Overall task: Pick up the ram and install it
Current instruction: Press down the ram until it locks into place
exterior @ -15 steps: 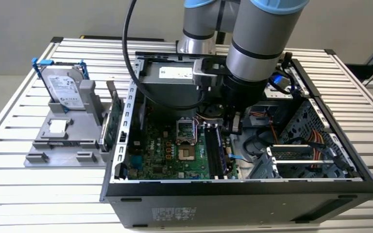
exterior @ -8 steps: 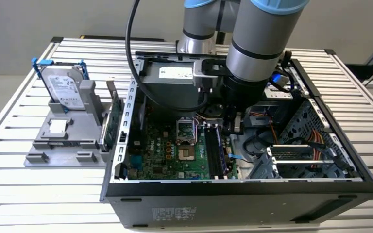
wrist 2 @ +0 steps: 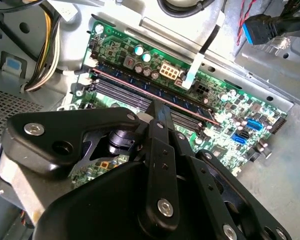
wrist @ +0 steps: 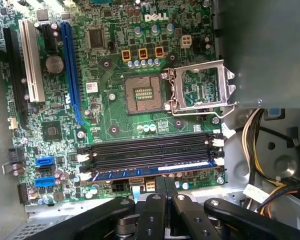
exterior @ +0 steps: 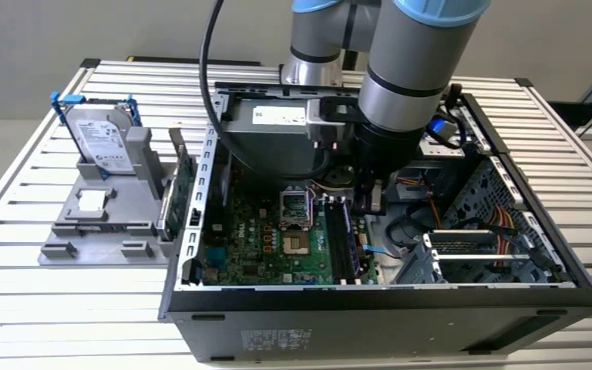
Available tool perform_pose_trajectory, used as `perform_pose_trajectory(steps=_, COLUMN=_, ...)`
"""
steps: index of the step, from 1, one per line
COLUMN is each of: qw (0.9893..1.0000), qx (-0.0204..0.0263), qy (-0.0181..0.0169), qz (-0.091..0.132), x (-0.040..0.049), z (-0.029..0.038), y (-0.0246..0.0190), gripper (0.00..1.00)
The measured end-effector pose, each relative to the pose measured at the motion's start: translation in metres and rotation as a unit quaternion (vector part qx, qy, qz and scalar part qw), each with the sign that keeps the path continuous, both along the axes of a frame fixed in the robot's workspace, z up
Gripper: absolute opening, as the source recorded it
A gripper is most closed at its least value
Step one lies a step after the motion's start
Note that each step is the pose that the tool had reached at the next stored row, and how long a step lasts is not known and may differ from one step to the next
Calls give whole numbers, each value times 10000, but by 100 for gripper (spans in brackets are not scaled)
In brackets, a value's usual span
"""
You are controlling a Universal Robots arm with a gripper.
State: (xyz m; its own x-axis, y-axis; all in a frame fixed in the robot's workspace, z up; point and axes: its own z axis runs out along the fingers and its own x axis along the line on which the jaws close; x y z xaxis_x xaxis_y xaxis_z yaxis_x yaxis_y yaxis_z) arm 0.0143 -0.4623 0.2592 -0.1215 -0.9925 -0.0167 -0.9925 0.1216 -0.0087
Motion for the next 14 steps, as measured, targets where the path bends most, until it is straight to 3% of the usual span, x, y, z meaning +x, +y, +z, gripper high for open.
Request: perform_pose_trajectory(steps=14, qw=9998, qx=-2, qy=2, qz=214, x=0, z=-123, y=0, gripper=0)
